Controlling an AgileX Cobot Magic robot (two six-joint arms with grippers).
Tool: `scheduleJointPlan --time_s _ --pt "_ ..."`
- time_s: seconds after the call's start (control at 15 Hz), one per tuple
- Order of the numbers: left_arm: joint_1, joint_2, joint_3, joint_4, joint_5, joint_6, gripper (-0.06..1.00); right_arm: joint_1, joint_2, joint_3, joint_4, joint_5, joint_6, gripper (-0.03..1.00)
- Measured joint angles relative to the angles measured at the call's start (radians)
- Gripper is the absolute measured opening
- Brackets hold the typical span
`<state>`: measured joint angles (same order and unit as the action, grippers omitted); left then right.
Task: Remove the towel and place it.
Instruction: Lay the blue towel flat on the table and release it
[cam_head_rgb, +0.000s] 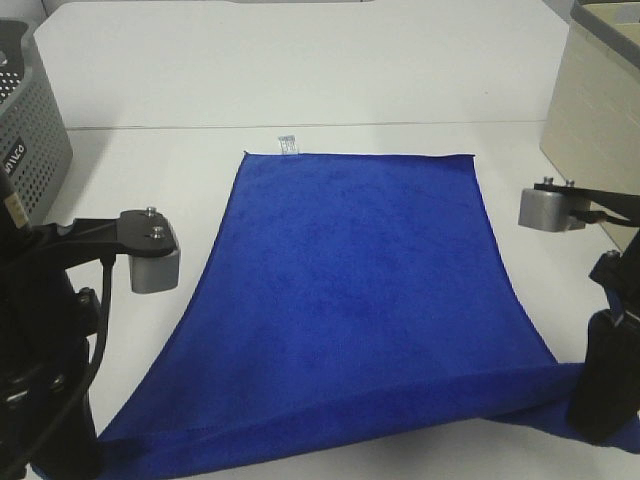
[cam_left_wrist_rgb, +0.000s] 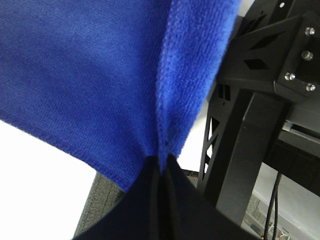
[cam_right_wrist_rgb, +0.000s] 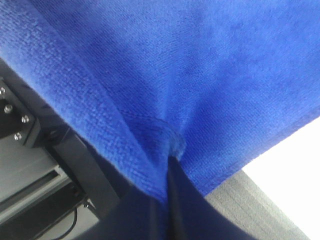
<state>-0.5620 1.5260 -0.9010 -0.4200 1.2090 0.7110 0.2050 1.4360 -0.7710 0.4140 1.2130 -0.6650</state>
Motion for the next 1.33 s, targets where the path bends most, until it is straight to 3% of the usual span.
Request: scheduleJointPlan --time_s 0.33,1.33 --pt "-0.002 0.0 0.05 -0.024 -0.002 0.0 0.0 0.0 -0.024 0.108 0.004 -0.002 -0.011 0.02" --pt "-0.002 0.259 0.052 -0.064 -0.012 0.0 0.0 0.0 0.194 0.108 0.012 -0.011 0.042 0.02"
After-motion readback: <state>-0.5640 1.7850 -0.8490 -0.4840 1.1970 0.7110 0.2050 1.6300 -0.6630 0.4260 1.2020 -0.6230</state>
